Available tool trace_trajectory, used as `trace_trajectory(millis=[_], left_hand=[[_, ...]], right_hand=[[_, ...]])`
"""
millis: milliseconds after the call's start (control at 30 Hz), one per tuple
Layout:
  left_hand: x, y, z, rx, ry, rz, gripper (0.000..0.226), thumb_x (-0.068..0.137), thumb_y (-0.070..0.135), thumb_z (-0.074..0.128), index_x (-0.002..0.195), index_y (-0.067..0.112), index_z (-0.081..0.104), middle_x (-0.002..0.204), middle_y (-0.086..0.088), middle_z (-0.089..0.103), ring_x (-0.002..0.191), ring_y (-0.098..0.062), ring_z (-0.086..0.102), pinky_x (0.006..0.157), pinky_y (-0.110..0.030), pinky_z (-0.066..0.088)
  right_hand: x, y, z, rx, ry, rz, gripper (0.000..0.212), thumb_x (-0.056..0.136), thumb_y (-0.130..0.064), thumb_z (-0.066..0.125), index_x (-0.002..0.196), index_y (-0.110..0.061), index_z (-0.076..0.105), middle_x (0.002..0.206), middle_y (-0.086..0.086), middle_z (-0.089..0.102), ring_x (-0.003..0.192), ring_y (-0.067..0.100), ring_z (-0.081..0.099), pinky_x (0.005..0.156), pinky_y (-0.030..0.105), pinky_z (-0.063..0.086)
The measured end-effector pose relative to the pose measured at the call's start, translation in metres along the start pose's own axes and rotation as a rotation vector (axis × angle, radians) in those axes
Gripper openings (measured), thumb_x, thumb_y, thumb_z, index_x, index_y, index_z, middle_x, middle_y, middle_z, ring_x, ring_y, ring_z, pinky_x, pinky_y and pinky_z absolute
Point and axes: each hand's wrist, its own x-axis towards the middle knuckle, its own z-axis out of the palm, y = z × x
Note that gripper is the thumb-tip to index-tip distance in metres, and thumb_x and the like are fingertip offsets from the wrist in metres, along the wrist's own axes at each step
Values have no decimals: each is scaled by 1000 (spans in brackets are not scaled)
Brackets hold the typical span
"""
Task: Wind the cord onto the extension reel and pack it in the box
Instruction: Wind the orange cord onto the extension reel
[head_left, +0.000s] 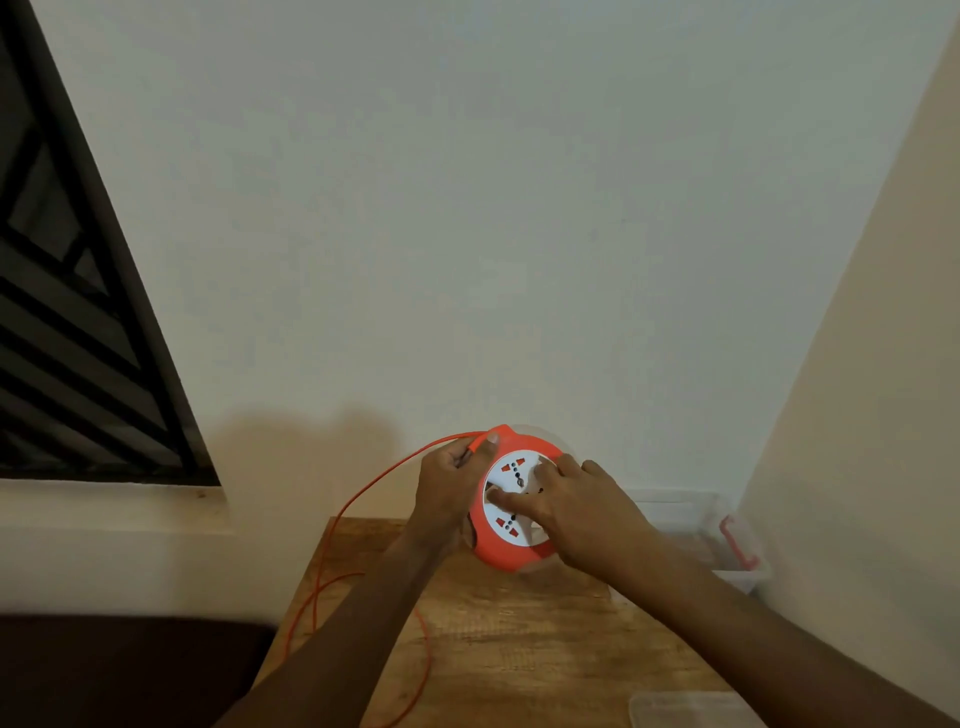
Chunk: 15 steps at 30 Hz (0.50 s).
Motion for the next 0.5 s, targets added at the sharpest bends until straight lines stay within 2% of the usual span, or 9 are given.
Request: trace_trajectory(millis=[167, 267, 333, 400, 467, 500], left_hand=[[-2, 1, 2, 36, -12, 48, 4, 97, 36, 67, 95, 35, 71, 75, 26, 77, 72, -1, 77, 54, -13, 56], [-1, 1, 1, 22, 18, 93, 5, 97, 35, 68, 94, 35, 73, 76, 25, 78, 74, -2, 77, 55, -13, 56], [-2, 2, 3, -14, 54, 116, 9, 97, 33, 69, 93, 30, 76, 79, 18, 80, 74, -7, 78, 58, -16, 58], [-3, 2, 7, -32, 83, 130, 12, 97, 32, 70, 89, 28, 79, 81, 10, 82, 75, -11, 79, 61, -20, 61], [-3, -3, 10, 1, 95, 159, 12, 95, 33, 72, 87, 30, 80, 82, 4, 82, 77, -16, 79, 68, -30, 65], [-4, -5, 10, 14, 100, 164, 12, 95, 33, 73, 86, 29, 81, 82, 1, 82, 79, -21, 79, 71, -35, 65]], right_hand=[[7, -3, 4, -90, 32, -11, 76, 84, -41, 70, 146, -32, 26, 137, 20, 52, 126, 43, 45, 104, 52, 36], [5, -4, 11, -22, 125, 71, 72, 81, -49, 67, 144, -34, 34, 126, 13, 63, 113, 37, 57, 96, 48, 42], [6, -8, 14, 280, 234, 320, 60, 84, -57, 53, 140, -38, 41, 118, 4, 69, 105, 29, 63, 90, 42, 45], [9, -14, 13, 817, 293, 600, 47, 89, -53, 51, 134, -38, 53, 126, 0, 65, 113, 24, 60, 92, 36, 46], [12, -20, 16, 1279, 220, 745, 42, 93, -36, 57, 135, -33, 54, 136, 3, 58, 116, 22, 58, 88, 31, 49], [11, -23, 16, 1486, 156, 803, 45, 92, -28, 60, 136, -30, 53, 131, 6, 62, 106, 21, 63, 74, 27, 52]])
